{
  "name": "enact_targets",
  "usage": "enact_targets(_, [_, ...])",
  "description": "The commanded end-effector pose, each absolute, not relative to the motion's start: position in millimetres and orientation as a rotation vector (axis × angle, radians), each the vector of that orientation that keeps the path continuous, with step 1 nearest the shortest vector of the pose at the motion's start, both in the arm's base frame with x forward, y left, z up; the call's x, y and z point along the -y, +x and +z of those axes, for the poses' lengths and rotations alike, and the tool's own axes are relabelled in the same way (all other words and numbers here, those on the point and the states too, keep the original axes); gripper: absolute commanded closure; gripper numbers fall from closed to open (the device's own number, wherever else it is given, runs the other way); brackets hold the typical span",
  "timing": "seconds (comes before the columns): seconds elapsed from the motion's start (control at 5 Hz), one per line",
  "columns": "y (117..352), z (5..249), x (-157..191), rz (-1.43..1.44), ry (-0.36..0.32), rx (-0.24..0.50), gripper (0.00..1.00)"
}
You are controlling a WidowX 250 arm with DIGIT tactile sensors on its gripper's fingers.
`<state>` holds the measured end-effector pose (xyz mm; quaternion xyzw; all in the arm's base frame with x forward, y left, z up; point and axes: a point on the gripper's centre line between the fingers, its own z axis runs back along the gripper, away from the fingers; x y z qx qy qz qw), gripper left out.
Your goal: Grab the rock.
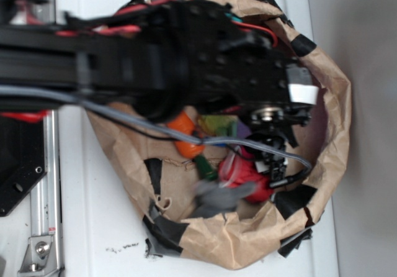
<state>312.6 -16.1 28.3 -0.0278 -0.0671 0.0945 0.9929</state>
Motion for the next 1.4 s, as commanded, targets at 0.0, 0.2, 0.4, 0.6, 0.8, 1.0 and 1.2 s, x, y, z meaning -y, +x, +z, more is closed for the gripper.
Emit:
enact_targets(0.0, [336, 16, 26, 0.133, -0.044, 0.179, 1.00])
enact_targets(0.2, [335, 26, 26, 0.110, -0.048, 0.208, 1.00])
enact_targets(0.4, [346, 36, 26, 0.096, -0.029, 0.220, 1.00])
enact_targets(0.6, [335, 80, 14, 0.052, 0.089, 0.208, 1.00])
enact_targets(0.8, [306, 129, 7, 0.002, 0.047, 0.227, 1.00])
enact_targets(1.0, [282, 178, 6, -0.132, -0.026, 0.268, 1.00])
enact_targets(1.2, [278, 194, 7, -0.006, -0.112, 0.241, 1.00])
